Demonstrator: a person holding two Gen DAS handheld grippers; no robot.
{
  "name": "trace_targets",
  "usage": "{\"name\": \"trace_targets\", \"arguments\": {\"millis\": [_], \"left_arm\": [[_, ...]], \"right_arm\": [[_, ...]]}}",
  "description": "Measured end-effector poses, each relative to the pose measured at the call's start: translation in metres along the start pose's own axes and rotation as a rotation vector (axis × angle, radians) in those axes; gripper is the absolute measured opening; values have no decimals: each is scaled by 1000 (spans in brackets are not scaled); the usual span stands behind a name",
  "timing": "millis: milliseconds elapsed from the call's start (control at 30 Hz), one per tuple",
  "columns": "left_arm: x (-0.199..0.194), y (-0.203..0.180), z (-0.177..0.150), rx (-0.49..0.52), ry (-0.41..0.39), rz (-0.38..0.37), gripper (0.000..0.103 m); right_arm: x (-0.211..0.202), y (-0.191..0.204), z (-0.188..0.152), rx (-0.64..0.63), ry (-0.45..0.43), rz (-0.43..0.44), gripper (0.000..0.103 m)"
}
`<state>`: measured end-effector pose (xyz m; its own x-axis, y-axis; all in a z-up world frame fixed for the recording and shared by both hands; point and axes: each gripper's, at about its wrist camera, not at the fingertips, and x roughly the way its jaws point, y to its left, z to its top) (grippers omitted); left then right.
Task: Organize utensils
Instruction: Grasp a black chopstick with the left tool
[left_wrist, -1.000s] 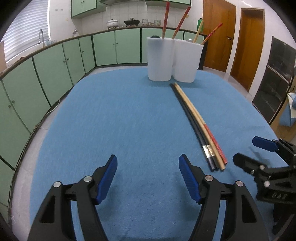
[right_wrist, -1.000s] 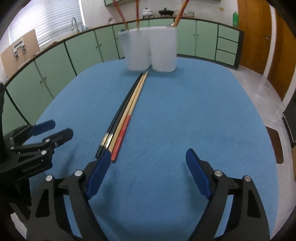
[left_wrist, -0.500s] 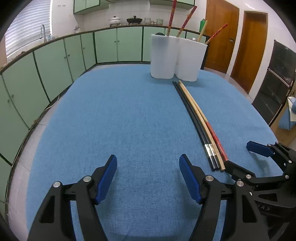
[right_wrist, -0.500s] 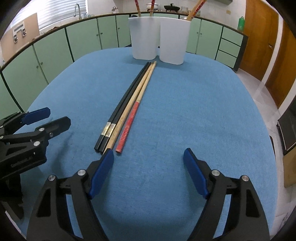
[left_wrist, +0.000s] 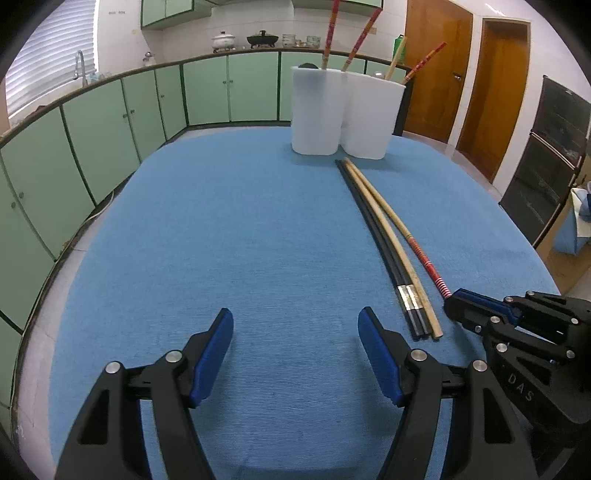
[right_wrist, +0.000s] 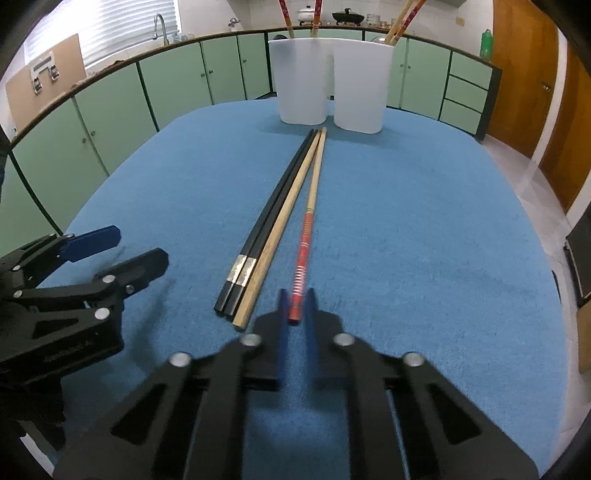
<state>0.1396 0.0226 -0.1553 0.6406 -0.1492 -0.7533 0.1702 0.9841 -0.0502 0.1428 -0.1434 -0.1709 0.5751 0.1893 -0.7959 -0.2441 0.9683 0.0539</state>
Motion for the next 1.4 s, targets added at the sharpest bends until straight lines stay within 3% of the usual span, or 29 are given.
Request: {"name": "trace_targets", "arguments": {"millis": [367, 767, 1133, 1267, 1400], "left_arm": [[0, -34, 1, 47, 12, -87, 69], [14, -47, 2, 75, 49, -8, 70], [13, -50, -1, 85, 60, 4, 69], [13, -46, 0, 67, 57, 5, 61], [12, -47, -1, 70, 47, 2, 40]], "right_arm": [[-10, -45, -12, 72, -11, -60, 5], [-12, -52, -16, 96, -20, -39, 5], [-13, -53, -16, 90, -19, -39, 6], [-13, -53, -17, 91, -18, -36, 6], [-12, -50, -17, 80, -18, -49, 6]]}}
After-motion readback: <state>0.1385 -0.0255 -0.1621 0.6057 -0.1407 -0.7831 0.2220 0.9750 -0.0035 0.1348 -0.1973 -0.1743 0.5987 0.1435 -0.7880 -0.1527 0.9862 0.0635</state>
